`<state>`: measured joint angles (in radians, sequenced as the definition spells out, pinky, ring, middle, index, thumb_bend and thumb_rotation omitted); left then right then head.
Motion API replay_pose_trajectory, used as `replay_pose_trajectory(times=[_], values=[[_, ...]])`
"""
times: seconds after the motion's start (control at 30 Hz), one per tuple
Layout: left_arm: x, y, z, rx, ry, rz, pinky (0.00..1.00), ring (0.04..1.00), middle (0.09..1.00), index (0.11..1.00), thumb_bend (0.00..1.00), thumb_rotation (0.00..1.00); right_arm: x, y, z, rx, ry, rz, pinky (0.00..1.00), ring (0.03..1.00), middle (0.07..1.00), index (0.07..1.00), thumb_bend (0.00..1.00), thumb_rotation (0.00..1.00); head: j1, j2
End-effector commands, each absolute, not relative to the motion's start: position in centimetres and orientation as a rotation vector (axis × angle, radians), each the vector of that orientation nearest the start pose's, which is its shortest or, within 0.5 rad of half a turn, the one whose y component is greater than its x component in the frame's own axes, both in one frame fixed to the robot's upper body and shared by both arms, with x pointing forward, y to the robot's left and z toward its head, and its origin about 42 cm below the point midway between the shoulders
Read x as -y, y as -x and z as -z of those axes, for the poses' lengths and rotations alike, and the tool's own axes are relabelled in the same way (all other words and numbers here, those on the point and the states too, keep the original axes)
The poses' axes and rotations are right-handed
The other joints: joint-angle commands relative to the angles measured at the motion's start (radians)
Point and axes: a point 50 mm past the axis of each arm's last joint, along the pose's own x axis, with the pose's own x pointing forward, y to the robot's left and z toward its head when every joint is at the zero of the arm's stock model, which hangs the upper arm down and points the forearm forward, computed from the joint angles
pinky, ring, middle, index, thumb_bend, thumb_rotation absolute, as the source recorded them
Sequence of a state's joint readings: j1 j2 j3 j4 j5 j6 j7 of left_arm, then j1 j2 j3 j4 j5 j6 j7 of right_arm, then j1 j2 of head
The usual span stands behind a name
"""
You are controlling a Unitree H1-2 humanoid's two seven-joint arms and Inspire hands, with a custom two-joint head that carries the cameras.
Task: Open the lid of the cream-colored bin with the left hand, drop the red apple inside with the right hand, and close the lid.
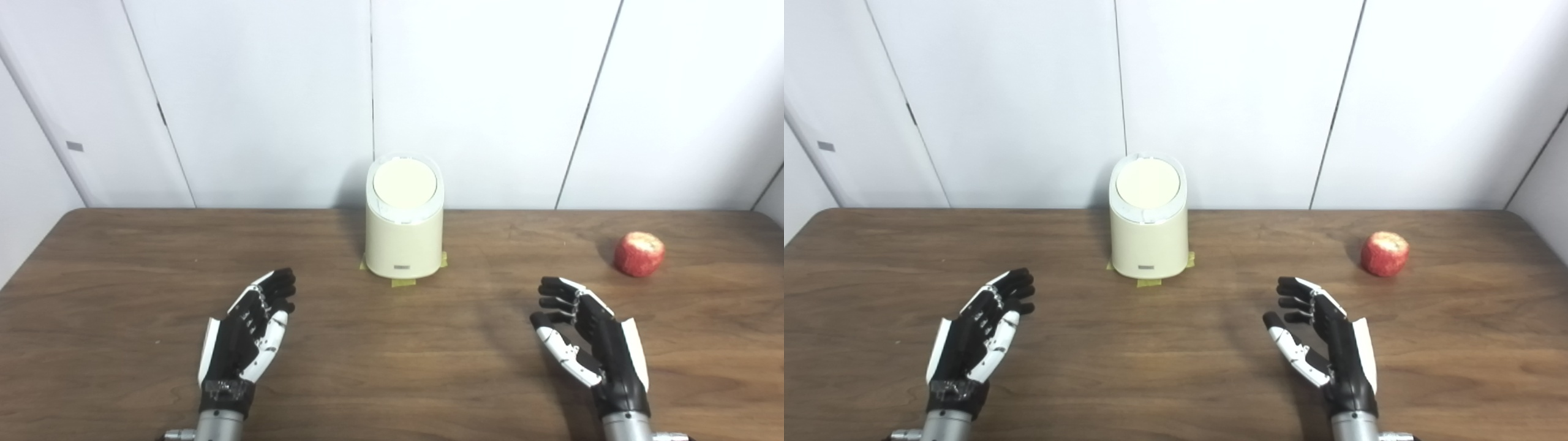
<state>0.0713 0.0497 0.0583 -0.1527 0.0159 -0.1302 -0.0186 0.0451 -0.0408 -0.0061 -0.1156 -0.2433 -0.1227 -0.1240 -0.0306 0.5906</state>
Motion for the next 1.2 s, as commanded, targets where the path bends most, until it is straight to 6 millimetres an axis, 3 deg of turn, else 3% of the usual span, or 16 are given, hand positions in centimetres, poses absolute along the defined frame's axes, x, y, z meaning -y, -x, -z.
replay_pose_trajectory(times=[0.0, 0.4, 0.5, 0.63, 0.7, 0.93, 1.17], values=[[-24.7, -25.1, -13.5, 0.238, -0.11, -0.043, 0.72, 0.789, 0.801, 0.78, 0.18, 0.36, 22.7, -27.5, -13.9, 0.279, 0.27, 0.123, 0.61, 0.69, 0.717, 0.702, 0.25, 0.36, -0.002, -0.002], [-25.0, -25.3, -13.3, 0.237, -0.113, -0.047, 0.72, 0.788, 0.8, 0.78, 0.18, 0.36, 22.5, -27.6, -13.7, 0.277, 0.265, 0.124, 0.61, 0.692, 0.717, 0.703, 0.25, 0.34, -0.002, -0.006], [-25.3, -25.3, -13.4, 0.232, -0.109, -0.049, 0.74, 0.802, 0.813, 0.795, 0.21, 0.4, 22.3, -27.7, -13.7, 0.272, 0.252, 0.123, 0.61, 0.687, 0.714, 0.702, 0.26, 0.35, -0.002, -0.008], [-25.4, -25.6, -13.9, 0.243, -0.143, -0.057, 0.76, 0.816, 0.826, 0.816, 0.36, 0.57, 22.2, -27.9, -13.5, 0.285, 0.267, 0.123, 0.6, 0.686, 0.713, 0.702, 0.24, 0.34, -0.001, -0.01], [-25.4, -26.0, -14.7, 0.26, -0.149, -0.061, 0.77, 0.831, 0.841, 0.83, 0.42, 0.58, 22.2, -28.0, -13.5, 0.285, 0.268, 0.122, 0.6, 0.686, 0.712, 0.7, 0.24, 0.34, -0.002, -0.012], [-25.5, -28.9, -18.3, 0.353, -0.218, -0.066, 0.76, 0.84, 0.844, 0.836, 0.5, 0.56, 22.1, -27.9, -13.6, 0.263, 0.273, 0.126, 0.61, 0.688, 0.714, 0.703, 0.24, 0.36, 0.004, -0.006], [-24.0, -34.7, -25.0, 0.427, -0.293, -0.029, 0.77, 0.859, 0.873, 0.859, 0.65, 0.54, 22.0, -28.2, -13.5, 0.264, 0.274, 0.111, 0.61, 0.693, 0.718, 0.709, 0.24, 0.34, 0.009, -0.008]])
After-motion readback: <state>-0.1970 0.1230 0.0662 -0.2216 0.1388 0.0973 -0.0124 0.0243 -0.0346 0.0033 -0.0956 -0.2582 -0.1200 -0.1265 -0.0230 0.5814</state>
